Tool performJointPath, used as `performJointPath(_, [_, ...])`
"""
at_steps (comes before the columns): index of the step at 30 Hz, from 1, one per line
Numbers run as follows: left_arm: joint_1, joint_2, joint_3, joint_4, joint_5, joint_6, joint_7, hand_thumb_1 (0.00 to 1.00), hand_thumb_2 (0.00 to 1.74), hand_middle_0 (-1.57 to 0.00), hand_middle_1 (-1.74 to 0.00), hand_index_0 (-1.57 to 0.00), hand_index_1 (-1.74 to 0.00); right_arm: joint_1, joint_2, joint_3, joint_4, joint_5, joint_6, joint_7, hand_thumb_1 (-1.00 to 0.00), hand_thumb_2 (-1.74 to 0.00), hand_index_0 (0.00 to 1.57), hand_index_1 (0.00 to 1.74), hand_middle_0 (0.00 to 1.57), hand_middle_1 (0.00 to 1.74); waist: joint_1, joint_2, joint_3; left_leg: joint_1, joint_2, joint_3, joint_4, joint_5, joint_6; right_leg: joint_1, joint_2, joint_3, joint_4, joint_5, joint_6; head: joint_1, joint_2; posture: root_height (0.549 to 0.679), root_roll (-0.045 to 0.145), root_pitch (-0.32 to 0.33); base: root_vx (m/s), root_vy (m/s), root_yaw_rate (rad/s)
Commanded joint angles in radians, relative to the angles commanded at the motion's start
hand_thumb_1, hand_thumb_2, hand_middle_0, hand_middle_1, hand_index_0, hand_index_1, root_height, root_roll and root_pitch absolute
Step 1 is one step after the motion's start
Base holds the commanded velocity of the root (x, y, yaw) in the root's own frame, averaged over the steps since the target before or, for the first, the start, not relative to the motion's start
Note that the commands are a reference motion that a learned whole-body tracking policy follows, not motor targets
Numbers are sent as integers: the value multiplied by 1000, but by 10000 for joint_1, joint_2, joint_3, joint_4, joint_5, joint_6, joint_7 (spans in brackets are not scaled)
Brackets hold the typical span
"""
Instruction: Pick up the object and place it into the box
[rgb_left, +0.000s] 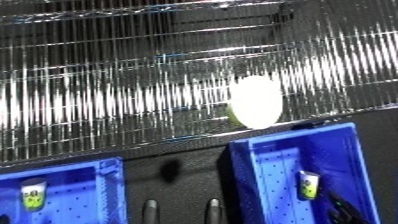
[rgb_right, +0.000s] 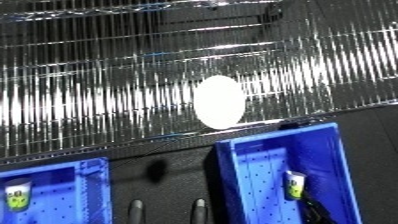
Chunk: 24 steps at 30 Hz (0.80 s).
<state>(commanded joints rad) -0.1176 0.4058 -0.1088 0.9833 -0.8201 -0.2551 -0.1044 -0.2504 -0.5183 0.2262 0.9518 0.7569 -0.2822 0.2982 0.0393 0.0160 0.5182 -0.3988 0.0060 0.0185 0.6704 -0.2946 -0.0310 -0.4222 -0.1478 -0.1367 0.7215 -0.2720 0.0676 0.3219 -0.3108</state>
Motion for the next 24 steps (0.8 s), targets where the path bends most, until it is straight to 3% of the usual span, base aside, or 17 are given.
performJointPath(5, [251, 43, -42, -134, 131, 323, 213, 0, 0, 0, 0, 0, 0, 80, -205, -33, -1057, -10, -503, -354, 0, 0, 0, 0, 0, 0, -97, 49, 15, -40, -11, 44, 27, -6, -1, -88, 16, 53, 32, 15, -5, -6, 73, 642, 44, 8, -11, 11, -65])
performJointPath(6, [336, 50, -12, -135, 121, 379, 243, 0, 0, 0, 0, 0, 0, 126, -262, -52, -1545, -6, -699, -637, 0, 0, 0, 0, 0, 0, -142, 51, 17, -63, -6, 66, 38, -8, -4, -120, 23, 75, 35, 17, -11, -73, 100, 642, 45, 10, -22, 23, -103])
performJointPath(7, [539, 32, 70, -122, 89, 424, 273, 0, 0, 0, 0, 0, 0, 273, -346, -125, -2648, -113, -1129, -1390, 0, 0, 0, 0, 0, 0, -247, 45, 18, -110, 10, 109, 61, -16, -6, -185, 46, 126, 42, 14, -29, -200, 124, 642, 47, 15, -19, 30, -113])
performJointPath(8, [539, 32, 70, -122, 89, 424, 273, 0, 0, 0, 0, 0, 0, 273, -346, -125, -2648, -113, -1129, -1390, 0, 0, 0, 0, 0, 0, -247, 45, 18, -110, 10, 109, 61, -16, -6, -185, 46, 126, 42, 14, -29, -200, 124, 642, 47, 15, -19, 30, -113])
performJointPath(9, [659, -2, 119, -117, 72, 415, 288, 0, 0, 0, 0, 0, 0, 395, -356, -199, -3251, -236, -1405, -1816, 0, 0, 0, 0, 0, 0, -308, 38, 18, -133, 21, 128, 74, -24, -1, -222, 59, 158, 54, 8, -39, -360, 163, 642, 48, 17, -19, 35, -130])
performJointPath(12, [1037, -187, 363, -71, 76, 294, 275, 0, 0, 0, 0, 0, 0, 957, -198, -626, -5095, -977, -2321, -2825, 0, 0, 0, 0, 0, 0, -531, 3, 18, -194, 59, 185, 91, -52, 40, -350, 117, 283, 100, -20, -48, -764, 259, 641, 50, 25, -19, 41, -151])
performJointPath(13, [1219, -308, 565, -2, 115, 204, 201, 0, 0, 0, 0, 0, 0, 1337, -53, -948, -6162, -1547, -2891, -3154, 0, 0, 0, 0, 0, 0, -682, -23, 18, -242, 83, 227, 97, -66, 71, -440, 154, 364, 119, -34, -35, -912, 315, 640, 51, 30, -23, 34, -127])
performJointPath(14, [1219, -308, 565, -2, 115, 204, 201, 0, 0, 0, 0, 0, 0, 1337, -53, -948, -6162, -1547, -2891, -3154, 0, 0, 0, 0, 0, 0, -682, -23, 18, -242, 83, 227, 97, -66, 71, -440, 154, 364, 119, -34, -35, -912, 315, 640, 51, 30, -23, 34, -127])
performJointPath(16, [1338, -394, 778, 67, 141, 112, 64, 0, 0, 0, 0, 0, 0, 1633, -49, -1314, -7392, -2154, -3473, -3391, 0, 0, 0, 0, 0, 0, -840, -56, 18, -316, 117, 285, 106, -78, 86, -542, 190, 434, 119, -46, -6, -1186, 424, 640, 52, 39, -27, 22, -91])
performJointPath(20, [1350, -449, 872, 87, 81, 21, -50, 0, 0, 0, 0, 0, 0, 1761, -263, -1731, -8878, -2555, -3750, -3667, 0, 0, 0, 0, 0, 0, -954, -85, 18, -385, 168, 351, 90, -83, 63, -610, 221, 474, 70, -55, 28, -1262, 530, 641, 52, 48, -21, 10, -54])
performJointPath(24, [1282, -480, 794, 91, 137, 28, -69, 0, 0, 0, 0, 0, 0, 1567, -582, -1852, -9839, -2605, -3466, -3493, 0, 0, 0, 0, 0, 0, -917, -82, 18, -423, 196, 387, 105, -88, 29, -627, 211, 461, 39, -55, 38, -1011, 584, 641, 54, 52, -5, -6, -3])
